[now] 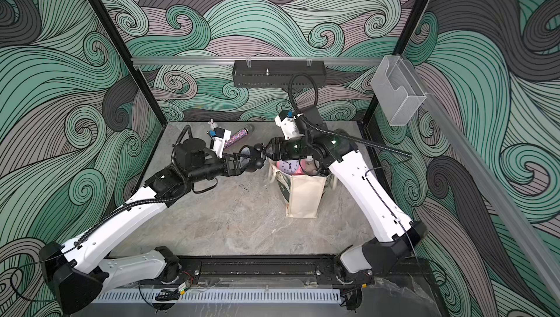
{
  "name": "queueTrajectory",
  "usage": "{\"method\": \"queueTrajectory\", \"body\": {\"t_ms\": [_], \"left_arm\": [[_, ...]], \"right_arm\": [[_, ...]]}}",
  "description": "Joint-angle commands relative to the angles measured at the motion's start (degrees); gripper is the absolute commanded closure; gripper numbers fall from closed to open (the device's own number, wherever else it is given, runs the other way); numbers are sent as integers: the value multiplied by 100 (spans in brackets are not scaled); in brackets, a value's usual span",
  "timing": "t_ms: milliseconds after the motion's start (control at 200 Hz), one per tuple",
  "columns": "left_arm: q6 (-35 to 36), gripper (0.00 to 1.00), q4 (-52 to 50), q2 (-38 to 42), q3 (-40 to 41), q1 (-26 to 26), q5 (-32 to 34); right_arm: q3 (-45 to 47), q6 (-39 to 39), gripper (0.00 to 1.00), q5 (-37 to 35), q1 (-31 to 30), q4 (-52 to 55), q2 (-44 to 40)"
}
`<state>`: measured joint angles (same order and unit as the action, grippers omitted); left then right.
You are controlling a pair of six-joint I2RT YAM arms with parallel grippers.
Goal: Put the alarm clock into the canvas bag
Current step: Place the alarm at the canvas bag.
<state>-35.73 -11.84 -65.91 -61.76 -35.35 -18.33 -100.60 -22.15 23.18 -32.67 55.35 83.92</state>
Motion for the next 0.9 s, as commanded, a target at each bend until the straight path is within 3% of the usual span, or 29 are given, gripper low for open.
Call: {"method": "queueTrajectory", "body": {"t_ms": [0, 115, 325, 740, 851, 896], "left_arm": [[26, 42, 265, 13, -253, -50, 75], [4, 42, 295, -15, -262, -77, 110], [56, 42, 289, -42, -259, -147, 170], [96, 41, 296, -53, -258, -174, 261], [239, 27, 255, -13, -267, -174, 315], [375, 3, 206, 22, -267, -174, 391]], "right_arm": [[-136, -54, 50, 97, -55, -78, 92], [-138, -94, 55, 106, -72, -90, 149], [-117, -135, 76, 126, -105, -125, 168], [-46, -278, 100, 194, -124, -173, 144], [-185, -162, 100, 88, -73, -21, 66], [-301, -68, 100, -39, 0, 104, -16]]}}
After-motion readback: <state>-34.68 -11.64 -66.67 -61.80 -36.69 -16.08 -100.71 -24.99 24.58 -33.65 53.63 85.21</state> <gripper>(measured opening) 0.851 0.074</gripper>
